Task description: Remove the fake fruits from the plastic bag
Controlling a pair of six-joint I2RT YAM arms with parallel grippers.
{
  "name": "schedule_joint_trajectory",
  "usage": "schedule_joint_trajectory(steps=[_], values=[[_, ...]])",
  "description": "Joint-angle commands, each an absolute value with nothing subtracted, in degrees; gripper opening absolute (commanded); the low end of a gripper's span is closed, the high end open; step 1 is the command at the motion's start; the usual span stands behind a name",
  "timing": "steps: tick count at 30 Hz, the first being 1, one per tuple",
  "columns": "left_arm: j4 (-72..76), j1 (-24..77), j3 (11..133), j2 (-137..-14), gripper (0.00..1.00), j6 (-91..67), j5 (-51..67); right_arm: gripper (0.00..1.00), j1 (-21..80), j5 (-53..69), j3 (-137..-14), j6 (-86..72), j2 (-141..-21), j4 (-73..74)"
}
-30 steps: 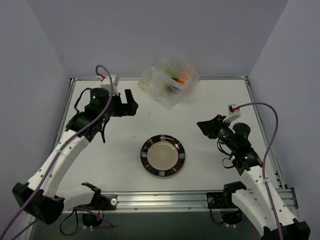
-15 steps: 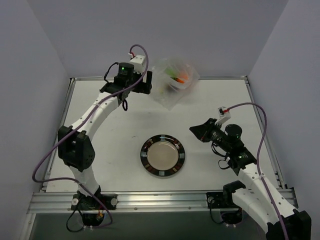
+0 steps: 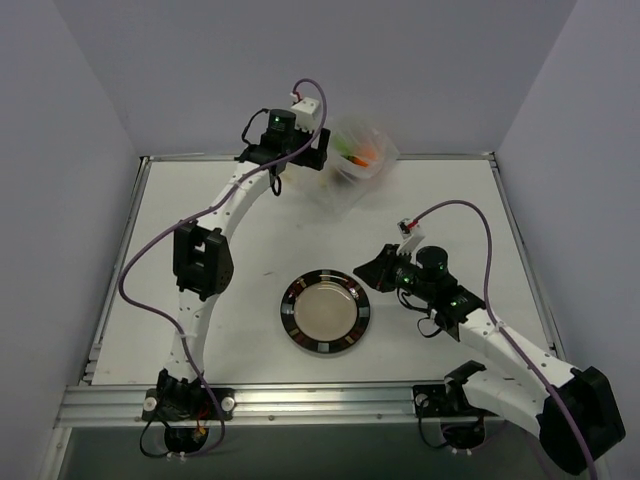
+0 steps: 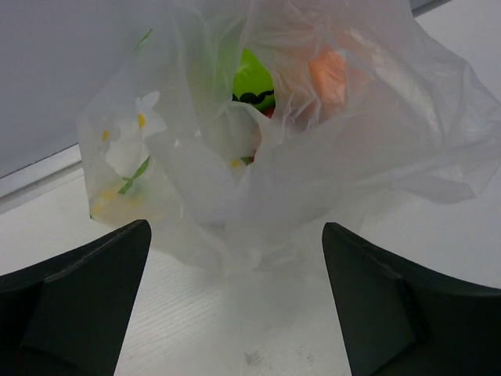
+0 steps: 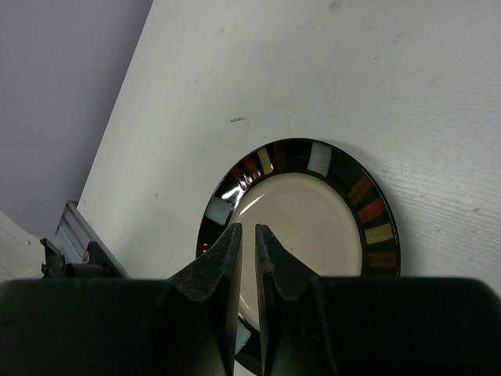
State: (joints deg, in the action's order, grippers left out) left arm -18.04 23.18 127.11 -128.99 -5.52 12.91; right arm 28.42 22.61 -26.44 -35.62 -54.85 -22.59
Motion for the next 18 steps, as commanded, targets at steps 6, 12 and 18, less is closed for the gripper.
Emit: schedule_joint_trajectory(steps=[6,12,18], values=[[-18.5,23.1,141.0,-133.7,0.73,-4.7,11.6,0.09,31.2,21.1,-27.8,-33.5,-61.1,-28.8],[-16.4,23.2,140.7,-133.2,0.21,-6.0,13.5,0.09,31.7,20.4,-27.7,-33.1,-65.1,-31.0],[-13.3,23.4,135.8,-128.9,0.02,-8.0,14.2,0.09,32.1,17.7,-29.2,-32.1,-69.6,-31.7]])
